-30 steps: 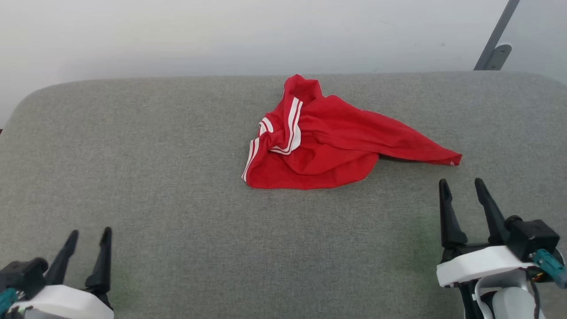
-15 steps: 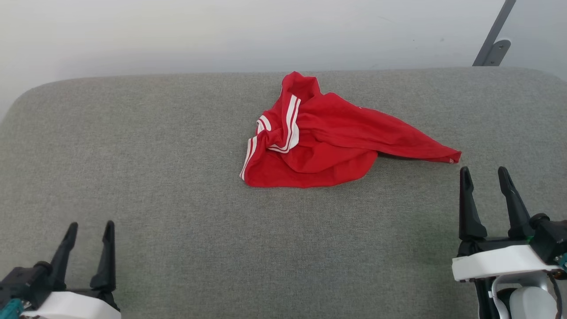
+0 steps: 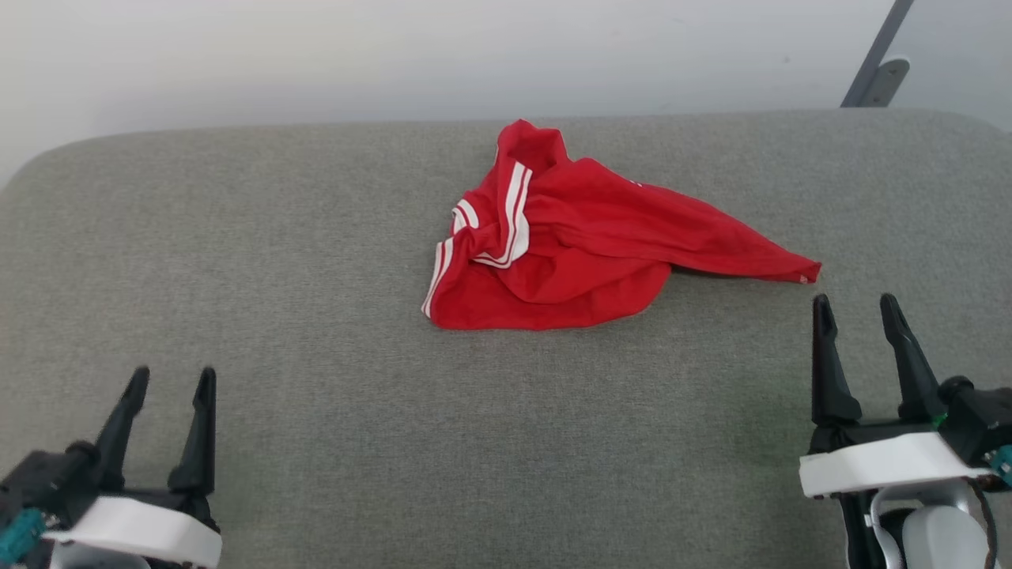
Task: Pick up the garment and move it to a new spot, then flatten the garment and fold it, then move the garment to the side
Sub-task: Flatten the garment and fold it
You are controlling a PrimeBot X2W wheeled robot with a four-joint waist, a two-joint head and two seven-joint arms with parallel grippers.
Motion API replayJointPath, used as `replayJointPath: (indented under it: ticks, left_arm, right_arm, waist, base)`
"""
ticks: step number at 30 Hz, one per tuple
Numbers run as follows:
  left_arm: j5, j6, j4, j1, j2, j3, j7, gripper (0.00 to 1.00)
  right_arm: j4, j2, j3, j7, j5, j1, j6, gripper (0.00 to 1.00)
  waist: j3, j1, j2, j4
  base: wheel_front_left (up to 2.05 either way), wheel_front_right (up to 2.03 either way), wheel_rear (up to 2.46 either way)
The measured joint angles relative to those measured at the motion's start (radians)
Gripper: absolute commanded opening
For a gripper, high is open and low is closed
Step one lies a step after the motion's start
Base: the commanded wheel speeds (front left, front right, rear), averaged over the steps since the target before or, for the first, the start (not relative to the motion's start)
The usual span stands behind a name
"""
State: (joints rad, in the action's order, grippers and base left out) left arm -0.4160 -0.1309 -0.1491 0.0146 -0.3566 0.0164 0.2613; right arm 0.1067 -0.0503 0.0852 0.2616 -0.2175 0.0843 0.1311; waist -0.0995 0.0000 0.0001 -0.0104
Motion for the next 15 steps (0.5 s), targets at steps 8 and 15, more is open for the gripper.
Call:
replayJointPath:
  ticks: [8, 15]
  left_arm:
    - [-0.063, 0.000, 0.109, -0.195, -0.098, 0.121, 0.000, 1.00]
    - [-0.178, 0.000, 0.028, -0.507, -0.283, 0.500, -0.085, 1.00]
  right_arm:
    - [-0.018, 0.000, -0.011, 0.000, -0.031, 0.035, 0.000, 1.00]
    - [-0.017, 0.000, -0.043, 0.000, -0.073, 0.074, 0.000, 1.00]
  waist:
    - [-0.055, 0.0000, 0.0000, -0.024]
    - [-0.102, 0.0000, 0.0000, -0.069]
  base:
    - [0.00, 0.00, 0.00]
    - [0.00, 0.00, 0.00]
